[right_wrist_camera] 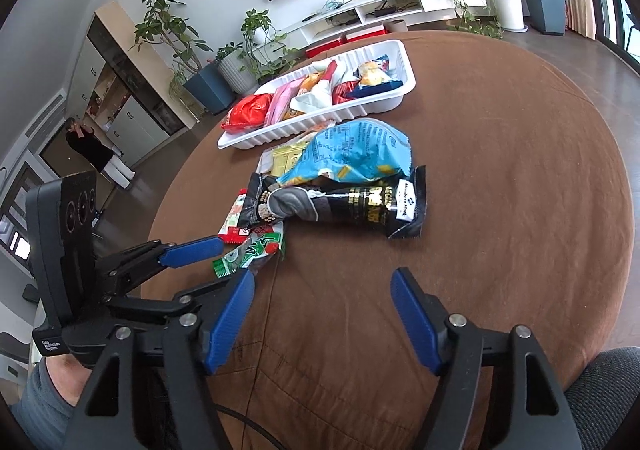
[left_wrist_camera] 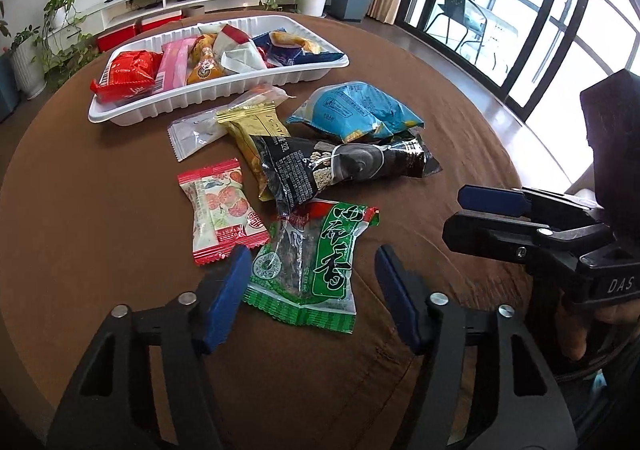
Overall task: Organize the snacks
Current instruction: 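Grasp the green-and-white candy packet with the left tool, then grasp the black coffee packet with the right tool and lift it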
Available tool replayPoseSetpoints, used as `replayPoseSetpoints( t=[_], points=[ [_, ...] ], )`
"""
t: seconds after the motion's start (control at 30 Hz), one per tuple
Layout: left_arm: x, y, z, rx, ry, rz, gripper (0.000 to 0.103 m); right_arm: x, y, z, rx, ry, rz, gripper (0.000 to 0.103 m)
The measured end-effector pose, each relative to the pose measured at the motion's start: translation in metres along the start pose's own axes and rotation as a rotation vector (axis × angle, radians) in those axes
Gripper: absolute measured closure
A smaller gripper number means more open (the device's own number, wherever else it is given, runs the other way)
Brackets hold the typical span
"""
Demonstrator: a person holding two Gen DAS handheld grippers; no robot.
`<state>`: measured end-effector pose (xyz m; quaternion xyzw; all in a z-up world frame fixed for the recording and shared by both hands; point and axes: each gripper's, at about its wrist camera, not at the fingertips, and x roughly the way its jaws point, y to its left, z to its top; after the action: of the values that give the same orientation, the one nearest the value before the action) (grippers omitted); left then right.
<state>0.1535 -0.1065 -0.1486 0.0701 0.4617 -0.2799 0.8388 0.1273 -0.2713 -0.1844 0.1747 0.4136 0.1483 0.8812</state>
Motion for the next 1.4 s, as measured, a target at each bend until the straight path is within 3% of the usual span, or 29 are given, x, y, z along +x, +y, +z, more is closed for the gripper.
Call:
replayPoseSetpoints(
  t=[0.3, 0.83, 0.9, 1.17, 1.4],
  points=[
    [0.012, -0.008, 0.005, 0.057, 0.039, 0.037, 0.072, -0.001, -0.002, 0.000, 0.015, 0.005, 0.000, 0.030],
    [0.019, -0.006, 0.009, 0.076, 0.044, 0.076, 0.073, -0.002, 0.000, -0.003, 0.007, 0.015, 0.004, 0.034],
    [0.018, -0.002, 0.009, 0.058, 0.031, 0.078, 0.085, -0.001, 0.001, -0.004, 0.005, 0.022, 0.004, 0.036],
    [0.015, 0.005, 0.006, 0.027, 0.017, 0.041, 0.090, -0.002, 0.006, -0.007, -0.013, 0.039, 0.008, 0.044],
    [-0.002, 0.016, -0.007, -0.060, 0.007, -0.046, 0.092, -0.004, 0.012, -0.001, -0.072, 0.040, -0.007, 0.045]
  ],
)
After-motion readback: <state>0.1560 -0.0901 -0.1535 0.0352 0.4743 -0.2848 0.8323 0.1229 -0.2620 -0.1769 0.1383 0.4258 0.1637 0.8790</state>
